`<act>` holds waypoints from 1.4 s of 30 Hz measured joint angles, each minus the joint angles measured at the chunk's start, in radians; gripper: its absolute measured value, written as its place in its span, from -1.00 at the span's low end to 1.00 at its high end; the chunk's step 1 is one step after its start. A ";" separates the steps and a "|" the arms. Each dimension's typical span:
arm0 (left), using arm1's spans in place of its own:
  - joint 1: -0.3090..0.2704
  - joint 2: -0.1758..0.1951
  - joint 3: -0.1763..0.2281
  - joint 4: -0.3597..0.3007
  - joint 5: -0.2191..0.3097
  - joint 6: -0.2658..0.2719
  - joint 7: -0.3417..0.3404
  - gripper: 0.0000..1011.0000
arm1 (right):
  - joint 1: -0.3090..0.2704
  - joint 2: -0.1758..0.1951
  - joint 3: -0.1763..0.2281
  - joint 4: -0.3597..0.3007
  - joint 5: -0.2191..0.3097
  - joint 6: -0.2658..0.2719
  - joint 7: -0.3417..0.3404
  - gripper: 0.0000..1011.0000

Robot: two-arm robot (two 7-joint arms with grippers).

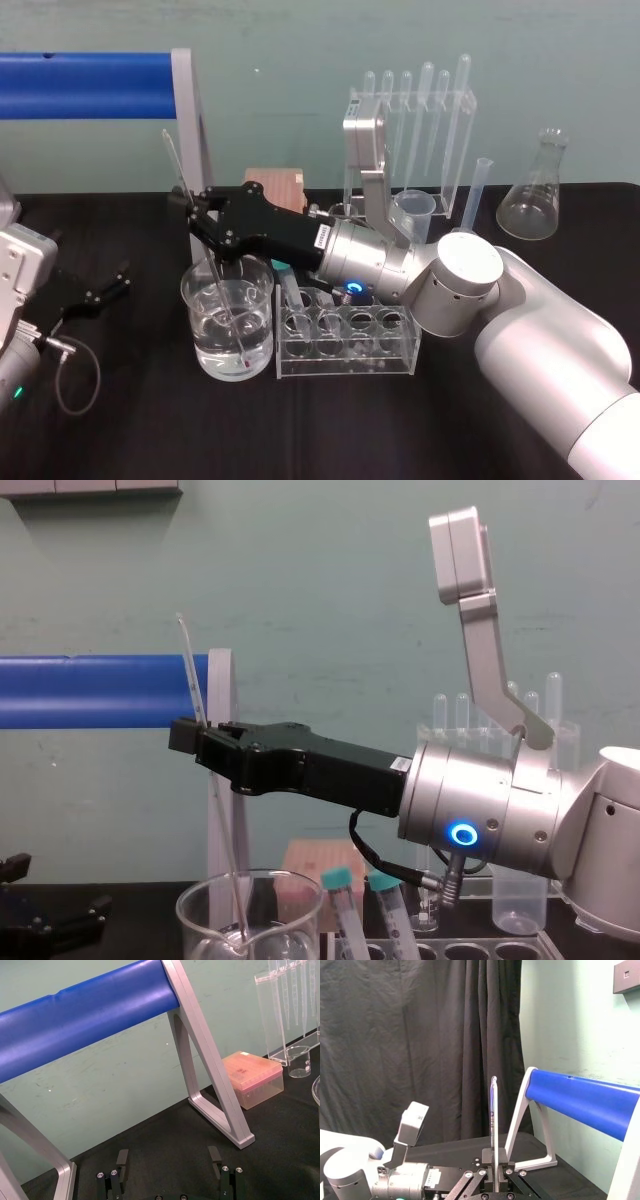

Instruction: Hold the thermometer with one hand and immerse one end into the beaker, then reinsert it into the test tube rack.

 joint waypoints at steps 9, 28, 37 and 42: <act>0.000 0.000 0.000 0.000 0.000 0.000 0.000 0.99 | 0.001 0.000 0.002 0.002 0.000 -0.001 0.000 -0.90; 0.000 0.000 0.000 0.000 0.000 0.000 0.000 0.99 | -0.001 0.005 0.005 -0.003 -0.001 -0.001 -0.002 -0.90; 0.000 0.000 0.000 0.000 0.000 0.000 0.000 0.99 | 0.016 0.022 0.039 -0.086 0.044 0.013 0.006 -0.90; 0.000 0.000 0.000 0.000 0.000 0.000 0.000 0.99 | 0.031 0.051 0.074 -0.183 0.101 0.033 0.012 -0.90</act>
